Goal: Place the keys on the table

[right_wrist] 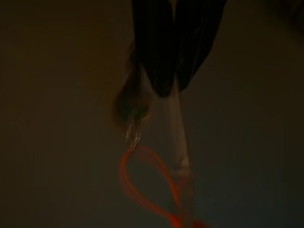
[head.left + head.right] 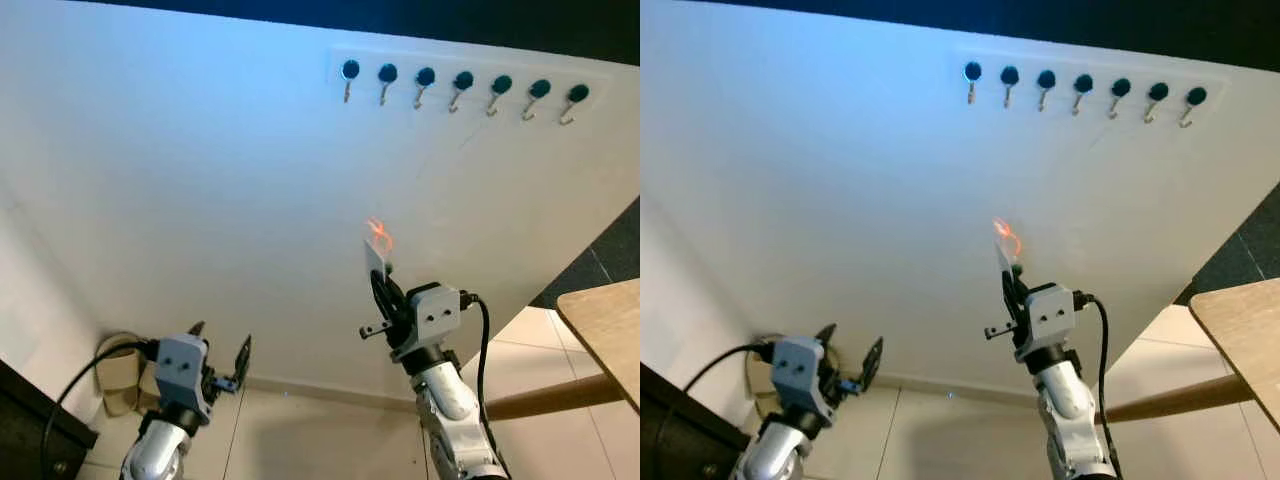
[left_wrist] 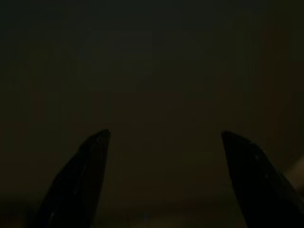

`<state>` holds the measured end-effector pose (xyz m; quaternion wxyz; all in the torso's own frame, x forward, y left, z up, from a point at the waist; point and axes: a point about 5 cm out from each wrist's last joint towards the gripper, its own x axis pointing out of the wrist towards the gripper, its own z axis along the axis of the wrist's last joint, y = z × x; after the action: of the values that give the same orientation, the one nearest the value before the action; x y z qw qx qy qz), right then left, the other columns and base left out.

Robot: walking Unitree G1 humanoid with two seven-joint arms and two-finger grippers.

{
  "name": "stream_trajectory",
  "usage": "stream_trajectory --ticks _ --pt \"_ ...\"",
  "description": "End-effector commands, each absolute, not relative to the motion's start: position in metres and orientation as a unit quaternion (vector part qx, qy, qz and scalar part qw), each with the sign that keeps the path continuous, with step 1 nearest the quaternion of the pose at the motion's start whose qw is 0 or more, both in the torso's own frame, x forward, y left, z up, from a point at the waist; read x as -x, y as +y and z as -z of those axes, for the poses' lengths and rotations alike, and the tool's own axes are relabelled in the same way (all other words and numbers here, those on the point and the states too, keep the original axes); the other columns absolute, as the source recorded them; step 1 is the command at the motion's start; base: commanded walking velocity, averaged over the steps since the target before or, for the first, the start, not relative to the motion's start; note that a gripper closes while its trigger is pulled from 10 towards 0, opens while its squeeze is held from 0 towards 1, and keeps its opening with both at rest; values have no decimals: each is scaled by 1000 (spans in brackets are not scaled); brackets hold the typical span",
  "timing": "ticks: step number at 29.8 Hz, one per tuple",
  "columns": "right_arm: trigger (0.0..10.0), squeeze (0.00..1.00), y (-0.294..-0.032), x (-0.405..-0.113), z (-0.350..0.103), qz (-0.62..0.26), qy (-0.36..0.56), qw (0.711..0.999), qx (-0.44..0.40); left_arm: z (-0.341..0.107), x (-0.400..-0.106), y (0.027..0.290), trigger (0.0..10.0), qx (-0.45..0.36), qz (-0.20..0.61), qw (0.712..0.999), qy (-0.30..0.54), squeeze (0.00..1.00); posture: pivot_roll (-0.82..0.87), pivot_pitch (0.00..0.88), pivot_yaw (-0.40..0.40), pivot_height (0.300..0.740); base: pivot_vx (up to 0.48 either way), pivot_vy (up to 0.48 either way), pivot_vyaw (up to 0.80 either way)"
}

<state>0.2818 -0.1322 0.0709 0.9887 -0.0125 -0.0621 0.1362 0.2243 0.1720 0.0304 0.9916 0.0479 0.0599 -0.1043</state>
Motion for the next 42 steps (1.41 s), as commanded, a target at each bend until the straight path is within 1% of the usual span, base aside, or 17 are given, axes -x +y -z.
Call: stream_trajectory --ticks 1,2,3,4,5,6,7,9,10,11,13,18,26,28,37,42 --pt "1608 0 -146 -270 -31 -109 47 993 -17 -3 -213 179 10000 -84 95 982 141 0 38 92 -46 740 0 0 0" --pt "4235 0 -153 -261 -6 -91 124 987 -52 15 -207 180 10000 -94 92 973 192 0 40 89 -49 740 0 0 0" --pt "4235 0 -155 -254 9 -79 169 979 -77 25 -203 180 10000 -97 91 966 223 0 40 89 -49 740 0 0 0" --pt "7529 0 -158 -247 22 -66 210 971 -94 34 -198 181 10000 -96 87 960 248 0 40 84 -51 740 0 0 0" --pt "7529 0 -160 -243 28 -59 230 966 -102 39 -195 181 10000 -93 85 957 261 0 40 84 -50 740 0 0 0" --pt "10000 0 -165 -233 39 -39 266 958 -98 47 -190 184 10000 -79 62 953 285 0 40 83 -51 740 0 0 0" --pt "10000 0 -165 -233 39 -39 266 958 -98 47 -190 184 10000 -79 62 953 285 0 40 83 -51 740 0 0 0" --pt "10000 0 -174 -217 55 -5 317 944 -96 58 -182 190 10000 -51 3 947 319 0 40 81 -50 740 0 0 0" --pt "10000 0 -174 -217 55 -5 317 944 -96 58 -182 190 10000 -51 3 947 319 0 40 81 -50 740 0 0 0" --pt "10000 0 -178 -211 60 5 334 938 -95 60 -181 193 10000 -23 -32 945 325 0 45 80 -53 740 0 0 0" --pt "10000 0 -181 -206 63 11 343 934 -97 61 -183 193 10000 0 -60 944 325 0 45 81 -54 740 0 0 0" --pt "10000 0 -184 -205 65 12 354 932 -80 65 -183 186 10000 -22 -48 941 333 0 46 83 -55 740 0 0 0" --pt "10000 0 -186 -202 68 6 369 928 -58 67 -184 186 10000 -22 -58 943 328 0 48 84 -58 740 0 0 0" --pt "10000 0 -186 -202 69 5 367 928 -56 68 -183 189 10000 -33 -62 942 328 0 48 84 -60 740 0 0 -587" --pt "10000 0 -180 -202 69 -31 369 928 -35 70 -177 192 10000 -21 -74 942 325 0 49 78 -67 740 0 0 -774" --pt "10000 0 -179 -202 69 -37 369 928 -32 71 -176 192 10000 -18 -75 943 325 0 51 76 -69 740 0 0 -800"
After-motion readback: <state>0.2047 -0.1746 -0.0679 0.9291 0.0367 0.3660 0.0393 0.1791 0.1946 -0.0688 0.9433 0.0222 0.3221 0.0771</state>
